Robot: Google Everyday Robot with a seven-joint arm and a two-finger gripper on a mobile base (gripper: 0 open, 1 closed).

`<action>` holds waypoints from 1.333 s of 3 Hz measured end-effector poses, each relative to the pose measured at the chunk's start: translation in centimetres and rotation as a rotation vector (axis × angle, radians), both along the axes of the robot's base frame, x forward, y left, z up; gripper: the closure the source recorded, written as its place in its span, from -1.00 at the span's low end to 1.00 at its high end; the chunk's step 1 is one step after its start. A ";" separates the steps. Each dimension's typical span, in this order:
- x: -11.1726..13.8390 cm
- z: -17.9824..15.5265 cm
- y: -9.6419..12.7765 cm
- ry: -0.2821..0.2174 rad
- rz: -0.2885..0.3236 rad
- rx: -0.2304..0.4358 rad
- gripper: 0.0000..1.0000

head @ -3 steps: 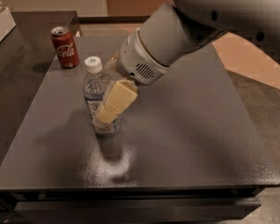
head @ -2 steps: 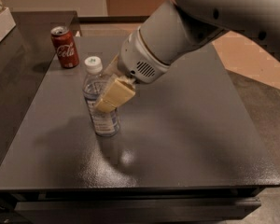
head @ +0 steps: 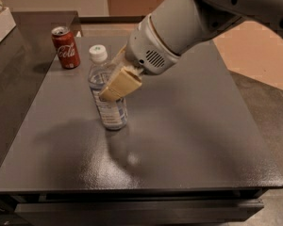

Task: Pick blue plastic bottle

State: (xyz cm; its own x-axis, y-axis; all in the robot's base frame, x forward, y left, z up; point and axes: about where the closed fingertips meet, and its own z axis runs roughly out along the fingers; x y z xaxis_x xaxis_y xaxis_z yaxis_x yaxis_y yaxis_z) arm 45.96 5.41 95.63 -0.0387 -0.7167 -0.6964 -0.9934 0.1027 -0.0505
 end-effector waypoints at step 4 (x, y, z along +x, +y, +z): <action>4.5 8.0 -7.8 -0.067 -0.146 0.035 1.00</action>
Offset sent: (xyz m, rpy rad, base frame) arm 0.0456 -0.0826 0.0616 0.0061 -0.0302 -0.1533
